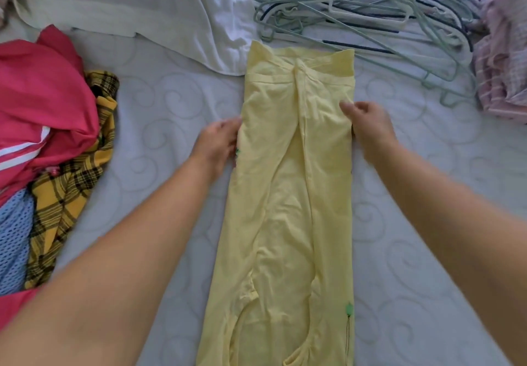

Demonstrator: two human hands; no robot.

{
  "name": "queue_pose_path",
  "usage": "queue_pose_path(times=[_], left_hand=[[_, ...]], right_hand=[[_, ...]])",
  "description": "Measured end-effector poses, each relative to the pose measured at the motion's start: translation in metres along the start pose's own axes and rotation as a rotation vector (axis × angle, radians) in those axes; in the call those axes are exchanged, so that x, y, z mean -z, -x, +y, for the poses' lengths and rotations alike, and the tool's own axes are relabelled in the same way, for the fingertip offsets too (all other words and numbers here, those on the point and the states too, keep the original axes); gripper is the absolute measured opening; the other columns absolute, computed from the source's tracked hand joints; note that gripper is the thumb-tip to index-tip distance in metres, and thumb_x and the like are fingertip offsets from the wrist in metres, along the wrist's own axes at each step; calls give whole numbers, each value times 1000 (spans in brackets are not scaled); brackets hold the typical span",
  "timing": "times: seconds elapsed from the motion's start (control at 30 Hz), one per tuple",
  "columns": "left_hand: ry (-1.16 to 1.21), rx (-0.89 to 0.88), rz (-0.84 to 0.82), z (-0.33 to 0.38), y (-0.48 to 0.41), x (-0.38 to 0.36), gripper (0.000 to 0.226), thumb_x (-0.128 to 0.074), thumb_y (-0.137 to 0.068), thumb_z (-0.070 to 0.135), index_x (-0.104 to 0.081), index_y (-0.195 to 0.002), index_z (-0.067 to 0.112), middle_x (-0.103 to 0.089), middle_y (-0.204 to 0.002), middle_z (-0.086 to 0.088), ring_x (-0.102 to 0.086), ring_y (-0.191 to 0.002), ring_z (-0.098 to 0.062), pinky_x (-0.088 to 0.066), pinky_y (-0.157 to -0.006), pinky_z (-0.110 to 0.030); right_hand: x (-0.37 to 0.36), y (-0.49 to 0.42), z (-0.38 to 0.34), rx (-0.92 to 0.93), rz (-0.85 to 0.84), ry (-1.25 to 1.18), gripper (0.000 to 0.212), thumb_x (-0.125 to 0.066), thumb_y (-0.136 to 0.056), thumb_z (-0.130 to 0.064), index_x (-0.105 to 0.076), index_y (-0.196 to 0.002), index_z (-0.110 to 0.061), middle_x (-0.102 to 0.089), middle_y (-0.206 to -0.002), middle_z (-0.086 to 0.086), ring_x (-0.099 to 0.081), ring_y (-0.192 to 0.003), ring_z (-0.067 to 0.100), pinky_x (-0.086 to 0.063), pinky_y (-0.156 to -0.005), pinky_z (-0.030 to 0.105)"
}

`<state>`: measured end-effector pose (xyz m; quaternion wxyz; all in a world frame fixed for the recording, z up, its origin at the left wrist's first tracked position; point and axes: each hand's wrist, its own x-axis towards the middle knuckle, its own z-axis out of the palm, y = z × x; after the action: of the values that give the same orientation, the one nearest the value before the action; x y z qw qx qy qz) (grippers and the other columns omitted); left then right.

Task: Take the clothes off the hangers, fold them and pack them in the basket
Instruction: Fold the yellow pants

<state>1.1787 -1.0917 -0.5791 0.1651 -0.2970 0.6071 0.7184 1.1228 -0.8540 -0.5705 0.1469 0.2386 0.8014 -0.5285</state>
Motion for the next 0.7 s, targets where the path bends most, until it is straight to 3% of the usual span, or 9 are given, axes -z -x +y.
queue_pose_path(times=[0.13,0.2,0.27,0.37,0.43,0.5,0.57,0.63,0.7], left_hand=[[5,58,-47,49,-63,-30,21,-62,-88,16,-64,-104,2,-73,-78,-4,-69,-66,-13,-54,-53,-24],[-36,124,-89,63,-69,-35,31,-68,-83,16,-63,-111,3,-70,-99,-11,-68,-87,-21,-57,-63,-31],[-13,29,-201,73,-64,-30,17,-65,-84,10,-64,-101,7,-71,-92,-7,-68,-87,-20,-58,-71,-32],[-109,-227,-421,75,-40,0,21,-65,-79,3,-69,-95,15,-72,-89,3,-66,-89,-13,-53,-86,-28],[-338,-394,-551,63,-18,24,21,-69,-73,11,-73,-89,25,-71,-87,15,-64,-87,-1,-51,-84,-20],[-874,-723,-602,32,-4,45,23,-60,-75,20,-67,-95,28,-69,-96,19,-63,-90,2,-52,-80,-21],[-1418,-1015,-603,-15,1,63,41,-44,-73,16,-56,-110,28,-66,-118,2,-60,-110,-12,-51,-84,-33],[-1612,-982,-580,-55,8,77,59,-35,-72,14,-42,-130,26,-47,-140,-3,-31,-137,-8,-34,-105,-36],[-1496,-863,-482,-68,22,78,59,-34,-78,14,-38,-136,23,-36,-145,0,-9,-142,-1,-14,-112,-29]], right_hand=[[-17,-49,-31,-191,-26,-207,45,-75,-76,-31,-62,-106,-1,-68,-98,9,-66,-87,24,-53,-85,40],[-18,-48,-39,-128,-84,-322,11,-71,-80,-11,-65,-85,-3,-71,-67,3,-68,-63,16,-57,-68,33],[-9,-36,-43,70,-159,-318,13,-63,-82,1,-62,-77,-11,-67,-56,-8,-65,-56,9,-56,-63,27],[25,-4,-32,479,-324,-163,27,-64,-79,-4,-67,-85,-30,-67,-70,-21,-62,-72,-2,-51,-75,19],[43,18,-7,766,-383,103,12,-64,-83,-28,-69,-88,-36,-66,-83,-24,-63,-82,1,-51,-79,24],[51,32,33,1008,-476,502,29,-49,-92,-42,-70,-100,-22,-68,-103,-5,-62,-100,18,-48,-88,35],[53,36,86,1151,-563,901,39,-39,-95,-33,-53,-128,-18,-55,-133,6,-48,-123,20,-34,-106,34],[51,44,120,1145,-541,1081,60,-40,-89,-24,-24,-147,-23,-27,-153,0,-29,-138,17,-17,-116,32],[48,58,129,1044,-482,1040,66,-39,-87,-21,-16,-149,-23,-15,-157,-4,-16,-144,13,-13,-118,30]])
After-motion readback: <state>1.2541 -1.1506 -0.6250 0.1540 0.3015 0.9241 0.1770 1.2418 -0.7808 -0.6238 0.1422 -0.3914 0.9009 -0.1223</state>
